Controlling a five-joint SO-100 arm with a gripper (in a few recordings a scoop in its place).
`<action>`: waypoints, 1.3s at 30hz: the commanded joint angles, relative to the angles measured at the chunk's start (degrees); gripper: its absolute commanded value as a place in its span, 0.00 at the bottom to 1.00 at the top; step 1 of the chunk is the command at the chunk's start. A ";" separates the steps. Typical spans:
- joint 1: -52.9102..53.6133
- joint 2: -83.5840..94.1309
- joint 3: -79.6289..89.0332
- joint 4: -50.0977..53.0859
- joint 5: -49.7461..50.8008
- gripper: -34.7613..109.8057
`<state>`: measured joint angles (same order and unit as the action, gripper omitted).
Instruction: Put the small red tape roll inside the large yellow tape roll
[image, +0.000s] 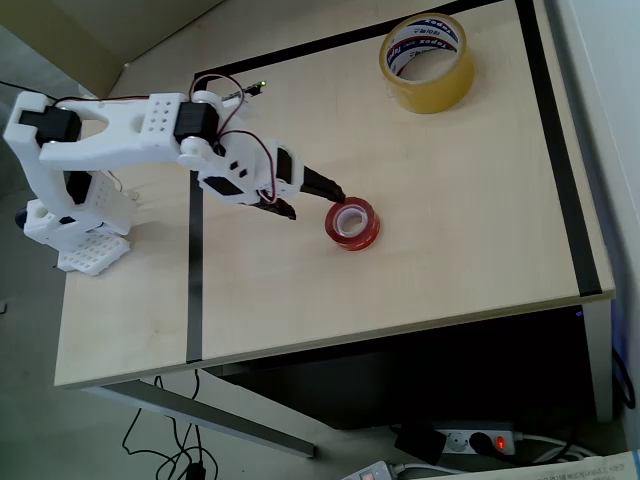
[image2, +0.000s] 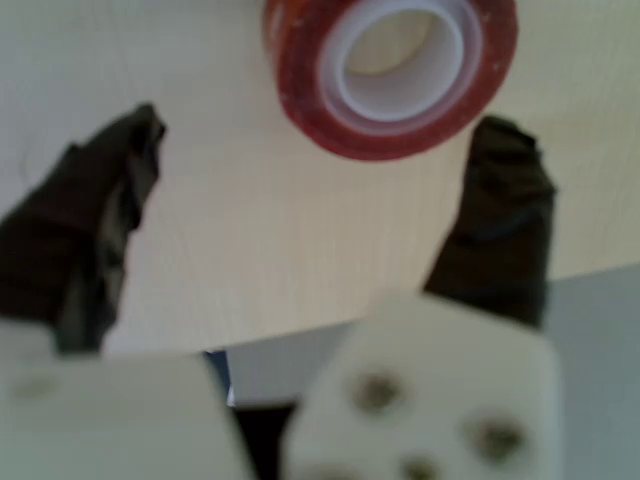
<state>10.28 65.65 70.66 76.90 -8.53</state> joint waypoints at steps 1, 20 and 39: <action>0.35 -0.26 -5.89 0.26 -0.70 0.45; 3.16 -27.33 -34.80 12.30 -0.09 0.29; -11.07 -20.83 -84.37 -2.37 -0.18 0.24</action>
<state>1.93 33.49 -8.17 83.67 -8.61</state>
